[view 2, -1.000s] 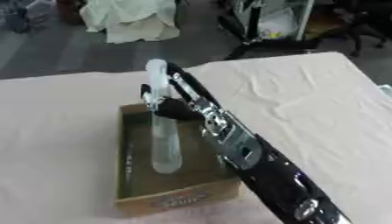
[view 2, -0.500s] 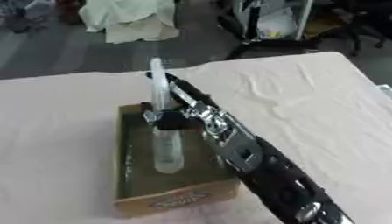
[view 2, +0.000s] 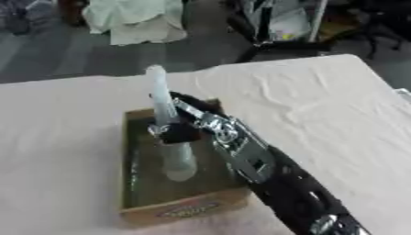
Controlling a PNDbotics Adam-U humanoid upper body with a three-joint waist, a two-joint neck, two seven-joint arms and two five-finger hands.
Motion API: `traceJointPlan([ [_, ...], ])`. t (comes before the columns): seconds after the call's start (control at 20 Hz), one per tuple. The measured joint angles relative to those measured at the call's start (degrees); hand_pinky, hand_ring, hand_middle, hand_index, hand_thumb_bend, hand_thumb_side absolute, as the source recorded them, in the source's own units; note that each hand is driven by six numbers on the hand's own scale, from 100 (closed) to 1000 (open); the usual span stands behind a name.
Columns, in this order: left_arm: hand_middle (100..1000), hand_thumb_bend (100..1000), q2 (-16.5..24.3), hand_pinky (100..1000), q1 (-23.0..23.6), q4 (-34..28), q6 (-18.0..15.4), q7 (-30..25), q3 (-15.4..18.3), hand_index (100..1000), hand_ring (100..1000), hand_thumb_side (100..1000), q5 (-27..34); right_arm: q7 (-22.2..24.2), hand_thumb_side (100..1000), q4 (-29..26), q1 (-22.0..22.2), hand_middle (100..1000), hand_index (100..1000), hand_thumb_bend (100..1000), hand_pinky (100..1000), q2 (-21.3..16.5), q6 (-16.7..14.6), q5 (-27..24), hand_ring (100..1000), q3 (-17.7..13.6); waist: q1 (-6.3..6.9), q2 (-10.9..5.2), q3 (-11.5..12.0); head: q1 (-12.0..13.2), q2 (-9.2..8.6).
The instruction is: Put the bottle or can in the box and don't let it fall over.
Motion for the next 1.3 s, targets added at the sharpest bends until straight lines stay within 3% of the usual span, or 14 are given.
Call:
traceJointPlan([
  [0.3,979,100,0.0,1000,0.11,0.0,0.01,-0.19,0.0,785,870,852,-0.31,2.36,531,-0.73,0.64,1000,1000,100,1000,-0.83,-0.37,-0.73,1000,-0.99,0.0,0.0,-0.31,-0.01,-0.05],
  [0.4,979,100,0.0,1000,0.17,0.0,-0.04,-0.26,0.0,785,872,854,-0.37,2.98,483,-0.91,1.04,1000,1000,100,1000,-1.2,-0.44,-1.34,1000,-1.2,0.0,0.0,-0.39,0.0,-0.05],
  [0.6,980,100,0.0,1000,0.26,0.0,-0.05,-0.54,-0.01,785,874,855,-0.56,3.66,263,-1.97,1.57,1000,1000,100,1000,-2.03,-0.47,-3.34,1000,-1.73,-0.03,-0.01,-0.77,-0.19,-0.05],
  [1.0,984,100,-0.03,1000,0.48,0.0,0.03,-0.93,-0.02,786,876,858,-0.8,3.85,229,-4.2,2.71,1000,1000,100,1000,-4.2,0.03,-7.55,1000,-2.68,-0.02,-0.01,-0.82,-0.31,-0.06],
  [1.3,988,100,-0.06,1000,0.48,0.0,0.05,-1.19,-0.02,786,878,855,-1.1,5.2,274,-4.27,4.13,1000,1000,100,1000,-4.27,-0.49,-10.22,1000,-2.9,-0.01,0.01,-0.84,-0.21,-0.05],
])
